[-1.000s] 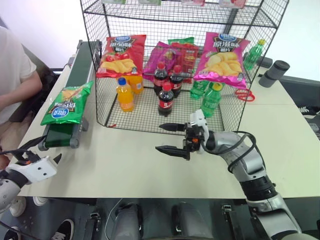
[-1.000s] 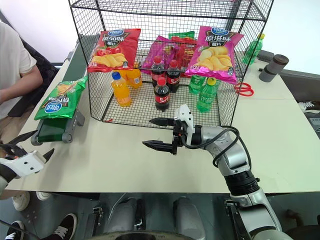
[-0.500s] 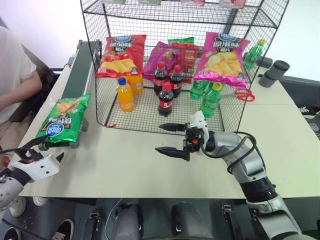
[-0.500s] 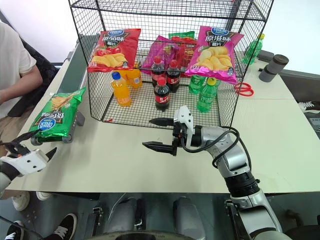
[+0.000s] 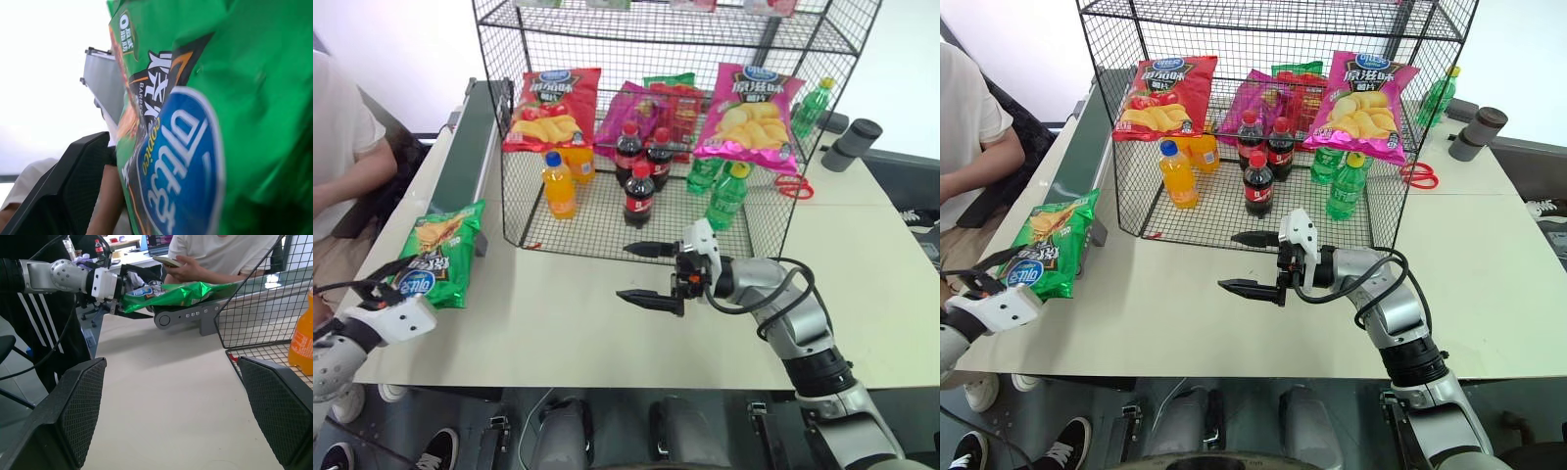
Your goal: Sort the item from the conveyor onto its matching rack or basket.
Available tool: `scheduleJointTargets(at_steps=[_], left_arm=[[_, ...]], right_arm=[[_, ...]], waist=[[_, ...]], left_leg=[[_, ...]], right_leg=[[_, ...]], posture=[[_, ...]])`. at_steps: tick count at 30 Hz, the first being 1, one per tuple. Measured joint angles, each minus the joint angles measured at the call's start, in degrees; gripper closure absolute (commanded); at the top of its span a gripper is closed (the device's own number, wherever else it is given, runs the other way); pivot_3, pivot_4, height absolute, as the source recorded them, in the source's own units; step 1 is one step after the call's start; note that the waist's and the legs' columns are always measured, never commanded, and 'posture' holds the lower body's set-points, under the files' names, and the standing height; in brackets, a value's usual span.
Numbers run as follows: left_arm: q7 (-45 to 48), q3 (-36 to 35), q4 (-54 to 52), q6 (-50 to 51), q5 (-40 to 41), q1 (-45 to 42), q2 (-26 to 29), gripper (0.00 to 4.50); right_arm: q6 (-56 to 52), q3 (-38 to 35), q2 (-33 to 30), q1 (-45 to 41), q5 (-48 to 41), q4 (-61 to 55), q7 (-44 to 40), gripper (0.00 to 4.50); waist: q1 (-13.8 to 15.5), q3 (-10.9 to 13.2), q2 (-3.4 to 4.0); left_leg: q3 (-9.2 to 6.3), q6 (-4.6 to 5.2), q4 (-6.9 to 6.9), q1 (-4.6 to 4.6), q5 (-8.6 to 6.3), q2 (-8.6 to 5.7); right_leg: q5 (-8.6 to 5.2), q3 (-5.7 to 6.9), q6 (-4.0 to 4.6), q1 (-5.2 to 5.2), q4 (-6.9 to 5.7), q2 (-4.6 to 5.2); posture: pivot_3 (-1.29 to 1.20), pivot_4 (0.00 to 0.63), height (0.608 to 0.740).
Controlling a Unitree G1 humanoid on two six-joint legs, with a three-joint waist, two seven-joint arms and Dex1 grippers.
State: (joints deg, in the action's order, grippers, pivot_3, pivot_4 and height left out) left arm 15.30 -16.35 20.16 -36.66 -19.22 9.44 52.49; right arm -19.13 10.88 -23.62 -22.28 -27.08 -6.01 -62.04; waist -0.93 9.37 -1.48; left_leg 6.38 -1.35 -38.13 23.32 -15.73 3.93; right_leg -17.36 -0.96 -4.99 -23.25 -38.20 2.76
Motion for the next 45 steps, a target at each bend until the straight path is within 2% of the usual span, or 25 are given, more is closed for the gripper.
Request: scheduleJointTargets(at_steps=[6, 7, 11, 15, 18, 21, 26, 29, 30, 33, 35, 42, 45], left_arm=[[0.4, 1.0, -0.1, 0.1, 0.3, -0.1, -0.1, 4.36], [0.2, 0.9, -0.2, 0.1, 0.4, -0.1, -0.1, 4.46], [0.0, 0.8, -1.6, 0.1, 1.8, 0.2, -0.1, 4.46], [3.6, -1.0, -4.8, 0.3, 9.8, 1.7, -0.3, 4.46], [9.8, -3.4, -10.0, 1.3, 21.0, 4.2, -0.3, 4.46], [21.3, -5.4, -19.3, 4.9, 37.3, 8.9, 0.9, 4.46], [32.3, -8.3, -32.9, 19.3, 55.6, 14.1, 2.5, 4.46], [36.2, -8.0, -41.6, 32.2, 67.7, 16.6, 3.7, 4.46], [36.5, -7.1, -43.8, 37.7, 73.8, 15.5, 3.7, 4.46], [37.6, -3.5, -46.7, 48.5, 84.6, 9.9, 3.3, 4.46], [38.7, -0.8, -47.3, 54.1, 89.2, 6.3, 3.0, 4.46], [42.7, 5.6, -41.8, 72.0, 102.6, -10.1, -2.1, 4.46], [45.1, 8.4, -38.0, 76.5, 102.9, -16.0, -5.4, 4.46]], right_arm=[[0.9, 0.0, 0.0, 0.0, 1.1, 0.0, 0.0, 0.00], [0.9, 0.0, 0.0, 0.0, 1.1, 0.0, 0.0, 0.00], [0.9, 0.0, 0.1, 0.0, 1.2, 0.0, 0.0, 0.00], [1.0, 0.1, 0.1, 0.0, 1.6, 0.1, 0.0, 0.00], [1.4, 0.1, 0.1, 0.1, 1.9, 0.2, 0.0, 0.00], [2.2, -0.1, 0.0, 0.3, 2.1, 0.8, -0.2, 0.00], [2.2, -0.7, -1.3, 0.7, 1.7, 1.2, -1.7, 0.00], [-0.4, -3.2, -5.1, 1.8, -1.5, 0.9, -4.1, 0.00], [-1.8, -4.3, -7.0, 2.3, -2.9, 0.5, -5.0, 0.00], [-6.2, -7.4, -9.8, 3.7, -6.8, -1.5, -6.2, 0.00], [-9.0, -8.7, -10.9, 4.4, -9.1, -2.9, -6.3, 0.00], [-23.5, -13.0, -12.6, 4.9, -21.6, -8.6, -3.4, 0.00], [-28.1, -14.6, -12.8, 4.4, -26.5, -9.7, -1.9, 0.00]], waist=[[0.1, 0.0, 0.00], [0.1, 0.0, 0.00], [0.1, 0.0, 0.00], [0.0, 0.0, 0.00], [-0.2, 0.0, 0.00], [-0.2, 0.0, 0.01], [-0.1, 0.0, 0.01], [0.2, 0.0, 0.04], [0.3, 0.0, 0.06], [0.2, 0.0, 0.06], [0.0, 0.0, 0.09], [0.0, 0.1, 0.13], [0.2, 0.1, 0.13]], left_leg=[[0.01, 0.00, 0.00, 0.00, 0.00, 0.00], [0.01, 0.00, 0.00, 0.00, 0.00, 0.00], [0.00, 0.00, 0.00, 0.01, 0.00, 0.01], [-0.06, 0.00, 0.00, 0.01, 0.00, 0.07], [-0.09, 0.00, 0.00, 0.00, 0.00, 0.14], [-0.09, -0.01, 0.00, 0.00, 0.00, 0.14], [-0.11, -0.01, 0.00, -0.02, 0.00, 0.08], [-0.15, 0.00, -0.01, -0.01, 0.00, 0.00], [-0.20, 0.00, -0.02, -0.02, 0.00, 0.00], [-0.25, -0.01, -0.04, -0.10, 0.01, -0.04], [-0.26, -0.02, -0.03, -0.13, 0.01, -0.04], [-0.31, -0.03, -0.04, -0.11, 0.02, -0.06], [-0.33, -0.03, -0.06, -0.05, 0.02, -0.12]], right_leg=[[0.00, 0.00, 0.00, 0.00, 0.00, 0.00], [0.00, 0.00, 0.00, 0.00, 0.00, 0.01], [0.00, 0.00, 0.00, 0.00, 0.00, 0.01], [0.00, 0.00, 0.00, 0.00, 0.00, 0.01], [0.00, -0.02, 0.00, -0.01, 0.00, 0.02], [0.00, -0.03, 0.00, 0.00, 0.01, 0.06], [-0.01, -0.03, 0.01, 0.05, 0.02, 0.03], [-0.01, -0.04, 0.01, 0.08, 0.06, 0.04], [-0.01, -0.03, 0.01, 0.12, 0.05, 0.03], [-0.01, -0.03, 0.01, 0.18, 0.03, -0.08], [-0.01, -0.07, 0.01, 0.18, 0.02, -0.15], [-0.01, -0.11, 0.01, 0.17, 0.01, -0.23], [-0.01, -0.10, 0.01, 0.17, 0.04, -0.20]], posture=[[0.00, 0.150, 0.740], [0.00, 0.150, 0.740], [0.00, 0.150, 0.740], [0.00, 0.150, 0.740], [0.00, 0.150, 0.740], [0.00, 0.150, 0.740], [0.00, 0.150, 0.740], [0.00, 0.150, 0.740], [0.00, 0.150, 0.740], [0.00, 0.150, 0.740], [0.00, 0.150, 0.740], [0.00, 0.150, 0.740], [0.00, 0.150, 0.740]])
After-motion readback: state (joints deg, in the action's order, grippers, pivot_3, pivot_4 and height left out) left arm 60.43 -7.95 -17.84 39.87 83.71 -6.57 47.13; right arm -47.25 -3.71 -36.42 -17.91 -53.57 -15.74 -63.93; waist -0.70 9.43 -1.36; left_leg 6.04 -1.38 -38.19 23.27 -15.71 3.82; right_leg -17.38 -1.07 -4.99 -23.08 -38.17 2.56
